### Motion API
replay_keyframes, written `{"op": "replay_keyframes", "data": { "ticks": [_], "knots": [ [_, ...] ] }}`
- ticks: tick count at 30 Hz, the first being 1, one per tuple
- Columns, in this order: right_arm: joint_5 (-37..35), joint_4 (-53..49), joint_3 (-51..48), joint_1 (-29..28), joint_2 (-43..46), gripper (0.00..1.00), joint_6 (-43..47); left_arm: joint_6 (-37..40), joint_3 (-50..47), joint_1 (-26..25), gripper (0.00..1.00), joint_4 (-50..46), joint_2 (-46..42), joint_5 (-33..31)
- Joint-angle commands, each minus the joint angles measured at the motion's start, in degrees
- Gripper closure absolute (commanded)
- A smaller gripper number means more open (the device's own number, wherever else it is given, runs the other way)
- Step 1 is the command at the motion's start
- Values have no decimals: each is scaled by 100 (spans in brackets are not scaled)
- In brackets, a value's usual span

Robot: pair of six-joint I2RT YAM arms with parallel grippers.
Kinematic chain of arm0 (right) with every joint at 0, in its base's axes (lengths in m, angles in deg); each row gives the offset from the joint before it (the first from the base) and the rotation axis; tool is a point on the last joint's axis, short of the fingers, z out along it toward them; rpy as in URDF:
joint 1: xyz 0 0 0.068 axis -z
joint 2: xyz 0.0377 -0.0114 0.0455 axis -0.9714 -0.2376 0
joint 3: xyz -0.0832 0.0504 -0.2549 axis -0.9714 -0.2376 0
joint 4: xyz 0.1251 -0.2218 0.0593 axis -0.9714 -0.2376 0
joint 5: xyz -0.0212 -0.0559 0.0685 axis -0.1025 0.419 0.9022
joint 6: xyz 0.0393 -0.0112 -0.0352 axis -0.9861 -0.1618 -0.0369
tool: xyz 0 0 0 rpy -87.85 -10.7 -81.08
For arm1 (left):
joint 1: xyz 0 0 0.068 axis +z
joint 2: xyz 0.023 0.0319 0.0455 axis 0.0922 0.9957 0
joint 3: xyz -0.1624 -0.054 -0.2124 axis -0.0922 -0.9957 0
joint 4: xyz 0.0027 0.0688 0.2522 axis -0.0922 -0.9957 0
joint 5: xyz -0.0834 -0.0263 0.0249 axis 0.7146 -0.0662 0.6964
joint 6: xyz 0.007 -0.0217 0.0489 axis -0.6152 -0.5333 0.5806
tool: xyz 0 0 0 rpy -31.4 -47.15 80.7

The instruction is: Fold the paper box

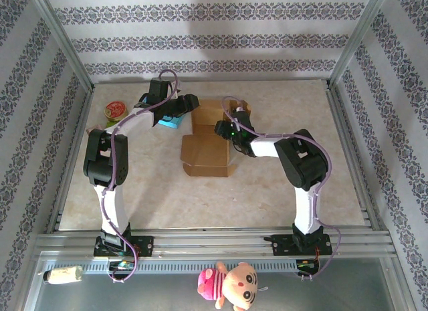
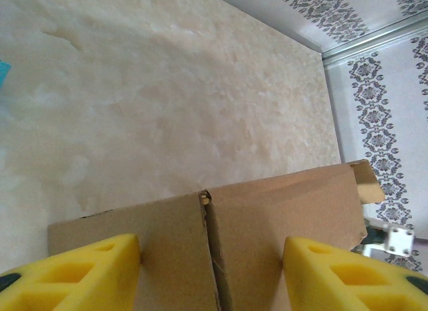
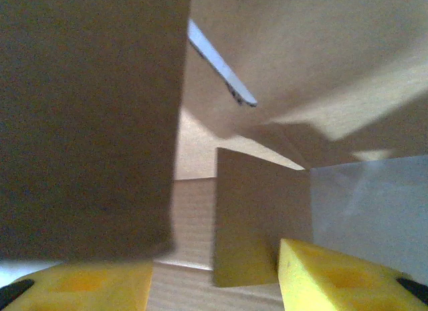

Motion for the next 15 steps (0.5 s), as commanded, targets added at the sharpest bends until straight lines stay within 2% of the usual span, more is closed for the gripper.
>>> {"op": "replay_keyframes", "data": {
  "ticks": [1,8,12,15],
  "knots": [
    [210,-98,77,-28,-27,45,490,120,98,-96,42,-64,50,88],
    [108,-878,-516,4,1247,24,1151,188,100,-104,42,-139,23,46],
    [-744,-1198,-1168,-35,2095,16,1215,267,121,-104,42,-265,-13,-12],
    [-1443,-1437,-1294,-20,2445,11,1491,279,91,-102,42,-262,-57,-58]
  ]
}}
